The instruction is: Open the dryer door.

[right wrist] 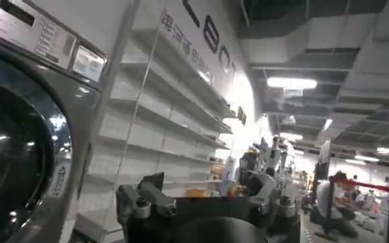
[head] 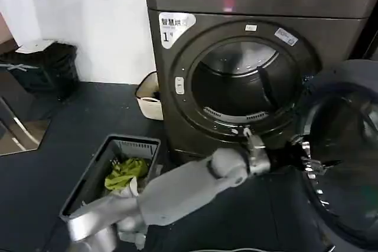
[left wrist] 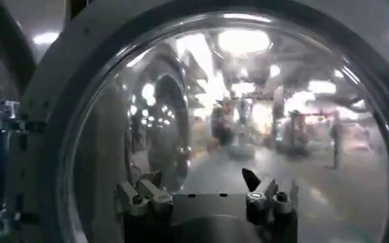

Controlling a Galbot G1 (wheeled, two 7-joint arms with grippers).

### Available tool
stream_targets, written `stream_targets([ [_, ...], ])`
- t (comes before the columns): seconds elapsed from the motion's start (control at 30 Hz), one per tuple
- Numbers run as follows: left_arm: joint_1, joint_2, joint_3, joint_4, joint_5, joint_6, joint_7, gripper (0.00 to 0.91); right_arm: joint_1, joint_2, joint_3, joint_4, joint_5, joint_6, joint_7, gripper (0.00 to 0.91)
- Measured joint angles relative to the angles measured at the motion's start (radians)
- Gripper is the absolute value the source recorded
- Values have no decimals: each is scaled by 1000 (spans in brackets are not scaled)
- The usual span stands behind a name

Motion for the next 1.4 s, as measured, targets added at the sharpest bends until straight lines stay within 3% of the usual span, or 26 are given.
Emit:
stream_targets([
  [0.27, -13, -91, 11, 58, 63, -8, -94, 907, -2, 9, -7, 4, -1, 12, -3, 907],
  [0.57, -10, -93, 12, 83, 116, -75, -192, 907, 5, 10, -7, 7, -2, 13, -5, 907],
  [0.87, 12, -81, -14, 27, 190, -276, -309, 907, 7, -14, 25, -16, -2, 63, 55, 907],
  [1.07, 43, 145, -15, -79, 142, -313, -304, 907, 12, -33, 61, -42, -1, 84, 105, 907],
  [1.4, 170, 598, -93, -389, 145, -229, -275, 907, 27, -73, 77, -70, -3, 82, 105, 907],
])
